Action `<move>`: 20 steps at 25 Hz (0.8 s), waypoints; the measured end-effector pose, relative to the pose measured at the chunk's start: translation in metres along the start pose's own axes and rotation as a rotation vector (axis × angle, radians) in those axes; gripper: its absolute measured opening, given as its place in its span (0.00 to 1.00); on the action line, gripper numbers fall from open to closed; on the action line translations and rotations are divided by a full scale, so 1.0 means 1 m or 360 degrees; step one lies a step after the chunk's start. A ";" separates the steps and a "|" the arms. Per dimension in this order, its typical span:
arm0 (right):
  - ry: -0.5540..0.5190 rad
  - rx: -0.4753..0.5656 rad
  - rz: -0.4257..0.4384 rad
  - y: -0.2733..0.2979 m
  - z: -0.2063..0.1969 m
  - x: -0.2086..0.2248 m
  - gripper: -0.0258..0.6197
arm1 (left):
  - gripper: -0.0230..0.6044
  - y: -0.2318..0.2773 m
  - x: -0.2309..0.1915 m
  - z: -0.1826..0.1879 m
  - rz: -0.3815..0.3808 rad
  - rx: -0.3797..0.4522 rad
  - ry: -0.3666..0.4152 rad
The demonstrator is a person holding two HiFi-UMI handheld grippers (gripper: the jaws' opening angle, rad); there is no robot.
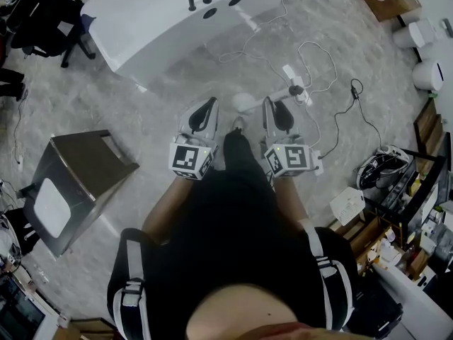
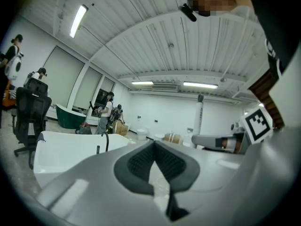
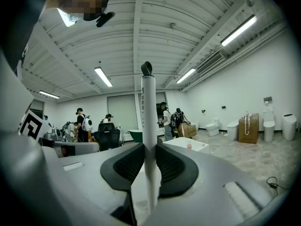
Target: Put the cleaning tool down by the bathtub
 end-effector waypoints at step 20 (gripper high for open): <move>0.0011 -0.0002 0.0124 0.088 0.004 0.135 0.17 | 0.05 0.161 0.025 0.008 0.0085 0.0008 -0.0003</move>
Point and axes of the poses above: the fingertips, and each gripper's own axes: y forward along the fingers, x to its right, z out of its top, the point moved 4 cm from there along -y, backward along the fingers, and after that the axes turned 8 degrees about -y, right-handed, at the moved point
